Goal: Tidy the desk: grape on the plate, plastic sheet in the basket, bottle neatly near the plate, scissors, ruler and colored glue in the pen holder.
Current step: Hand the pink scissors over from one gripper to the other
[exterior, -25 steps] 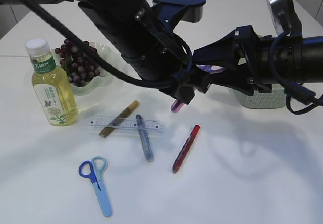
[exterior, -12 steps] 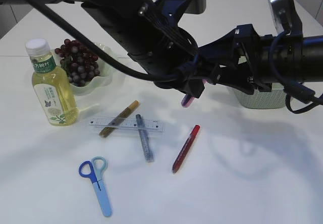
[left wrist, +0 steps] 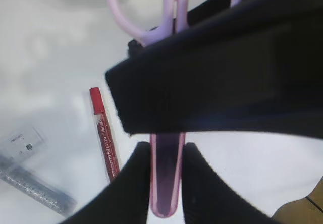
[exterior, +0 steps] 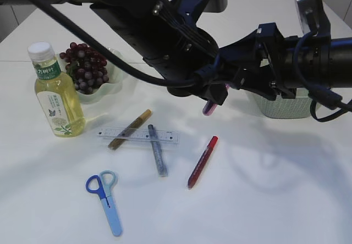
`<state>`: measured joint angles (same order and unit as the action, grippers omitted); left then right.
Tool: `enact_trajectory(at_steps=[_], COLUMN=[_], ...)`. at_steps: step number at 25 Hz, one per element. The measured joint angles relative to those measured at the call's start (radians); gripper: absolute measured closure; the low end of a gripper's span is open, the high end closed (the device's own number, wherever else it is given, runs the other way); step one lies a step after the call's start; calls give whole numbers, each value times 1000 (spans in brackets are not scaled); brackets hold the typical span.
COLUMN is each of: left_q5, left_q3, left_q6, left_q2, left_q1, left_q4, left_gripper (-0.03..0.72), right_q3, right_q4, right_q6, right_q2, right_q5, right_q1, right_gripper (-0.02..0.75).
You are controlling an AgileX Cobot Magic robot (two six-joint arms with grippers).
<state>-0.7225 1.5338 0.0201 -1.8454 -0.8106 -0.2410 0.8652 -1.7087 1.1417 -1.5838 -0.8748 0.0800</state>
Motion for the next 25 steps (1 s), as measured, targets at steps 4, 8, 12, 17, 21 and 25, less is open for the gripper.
enact_trajectory(at_steps=[4,8,12,17,21,25], left_q5=[6,8,20,33,33,34], left_q3=[0,0,0,0,0,0], left_q6=[-1,-1,-1,-1,-1,-1], left_q2=[0,0,0,0,0,0], left_q1=[0,0,0,0,0,0], left_q4=[0,-2,-2,-4,-6,-9], left_gripper=[578,578,578,578,578,578], right_q3=[0,0,0,0,0,0], right_q4=[-2,-2,-2,-4,-10,-14], right_q6=[0,0,0,0,0,0], right_q2=[0,0,0,0,0,0], right_q5=[0,0,0,-2,-2,-3], right_q1=[0,0,0,0,0,0], right_gripper=[286,349,390,514,554,563])
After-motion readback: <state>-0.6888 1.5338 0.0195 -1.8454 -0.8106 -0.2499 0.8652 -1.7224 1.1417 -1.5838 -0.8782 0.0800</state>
